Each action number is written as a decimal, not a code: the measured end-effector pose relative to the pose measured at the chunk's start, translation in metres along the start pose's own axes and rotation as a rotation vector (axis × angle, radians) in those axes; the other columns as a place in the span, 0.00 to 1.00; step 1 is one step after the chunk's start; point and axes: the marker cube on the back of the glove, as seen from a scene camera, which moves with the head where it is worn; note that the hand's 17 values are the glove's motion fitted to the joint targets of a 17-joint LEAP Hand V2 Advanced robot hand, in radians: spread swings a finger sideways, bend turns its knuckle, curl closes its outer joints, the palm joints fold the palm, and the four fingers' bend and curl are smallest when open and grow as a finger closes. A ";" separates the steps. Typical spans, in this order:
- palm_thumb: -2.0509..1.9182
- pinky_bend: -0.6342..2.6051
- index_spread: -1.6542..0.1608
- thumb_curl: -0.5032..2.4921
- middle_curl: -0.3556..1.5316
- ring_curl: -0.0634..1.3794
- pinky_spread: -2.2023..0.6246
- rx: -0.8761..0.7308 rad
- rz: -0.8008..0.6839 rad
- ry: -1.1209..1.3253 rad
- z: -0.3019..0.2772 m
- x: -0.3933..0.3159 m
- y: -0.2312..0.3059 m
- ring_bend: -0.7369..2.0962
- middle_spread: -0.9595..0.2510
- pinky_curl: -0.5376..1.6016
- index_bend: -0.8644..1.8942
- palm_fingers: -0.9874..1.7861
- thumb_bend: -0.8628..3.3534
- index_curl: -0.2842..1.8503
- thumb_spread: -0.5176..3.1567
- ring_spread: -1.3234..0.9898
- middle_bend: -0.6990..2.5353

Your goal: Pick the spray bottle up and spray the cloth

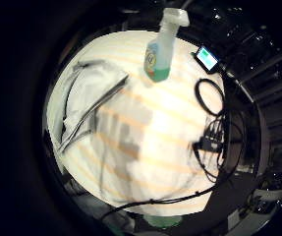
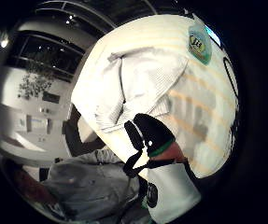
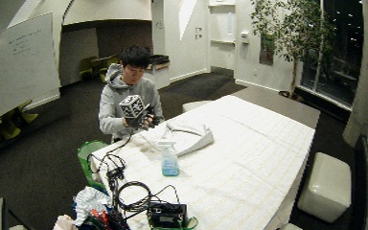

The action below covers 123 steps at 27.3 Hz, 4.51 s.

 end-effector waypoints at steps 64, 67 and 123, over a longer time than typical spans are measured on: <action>0.69 0.36 0.78 0.28 0.37 0.24 0.86 0.166 0.324 -0.394 0.054 0.126 -0.110 0.41 0.83 0.42 0.36 0.38 0.20 0.21 0.40 0.59 0.31; 0.69 0.36 0.78 0.28 0.37 0.24 0.86 0.171 0.326 -0.425 0.055 0.127 -0.112 0.41 0.83 0.42 0.36 0.38 0.20 0.21 0.40 0.59 0.31; 0.71 0.35 0.76 0.29 0.37 0.25 0.85 0.273 0.417 -0.986 0.091 0.116 -0.167 0.42 0.81 0.41 0.36 0.38 0.20 0.22 0.39 0.58 0.31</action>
